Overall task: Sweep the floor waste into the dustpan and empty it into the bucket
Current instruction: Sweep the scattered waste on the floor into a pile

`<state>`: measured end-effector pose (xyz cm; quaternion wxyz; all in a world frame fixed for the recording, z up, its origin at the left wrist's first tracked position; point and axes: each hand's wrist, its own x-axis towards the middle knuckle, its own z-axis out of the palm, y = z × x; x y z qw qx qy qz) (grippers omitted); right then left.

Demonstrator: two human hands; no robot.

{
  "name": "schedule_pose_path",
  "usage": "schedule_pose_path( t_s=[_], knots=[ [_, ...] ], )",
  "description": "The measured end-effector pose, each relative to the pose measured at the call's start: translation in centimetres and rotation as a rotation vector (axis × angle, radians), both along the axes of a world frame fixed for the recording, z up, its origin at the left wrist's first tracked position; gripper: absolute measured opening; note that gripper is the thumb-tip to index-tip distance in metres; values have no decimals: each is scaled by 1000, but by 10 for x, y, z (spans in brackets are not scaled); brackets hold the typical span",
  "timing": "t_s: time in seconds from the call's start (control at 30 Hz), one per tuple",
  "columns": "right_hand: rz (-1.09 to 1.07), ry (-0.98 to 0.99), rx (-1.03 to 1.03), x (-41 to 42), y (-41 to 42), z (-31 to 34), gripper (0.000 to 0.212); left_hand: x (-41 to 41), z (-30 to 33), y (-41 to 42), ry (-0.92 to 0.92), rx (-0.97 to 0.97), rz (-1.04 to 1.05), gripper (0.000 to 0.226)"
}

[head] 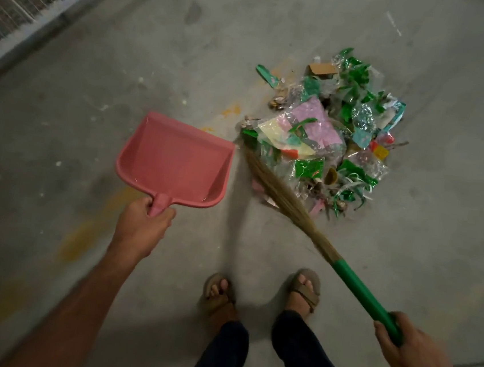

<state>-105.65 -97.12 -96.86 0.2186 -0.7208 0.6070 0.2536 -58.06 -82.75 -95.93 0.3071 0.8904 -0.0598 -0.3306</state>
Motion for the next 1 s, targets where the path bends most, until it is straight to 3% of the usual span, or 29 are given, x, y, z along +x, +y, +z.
schedule_pose_path(
  t_s=[0.1, 0.27, 0.37, 0.53, 0.73, 1.0],
  knots=[
    [-77, -67, 112, 5, 25, 5, 25, 9, -6, -10, -11, -5, 22, 13],
    [-62, -99, 213, 30, 48, -30, 32, 9, -18, -32, -34, 29, 20, 12],
    [-30, -26, 227, 64, 34, -55, 34, -1, -19, -51, -34, 64, 1, 14],
    [-221, -75, 183, 64, -16, -76, 37, -12, -19, -89, -34, 98, -134, 11],
    [-249, -72, 131, -1, -53, -56, 38, -10, -30, -137, -51, 142, -281, 18],
    [-383, -183, 394, -28, -35, 11, 55, 7, -53, -174, -57, 177, -355, 18]
  ],
)
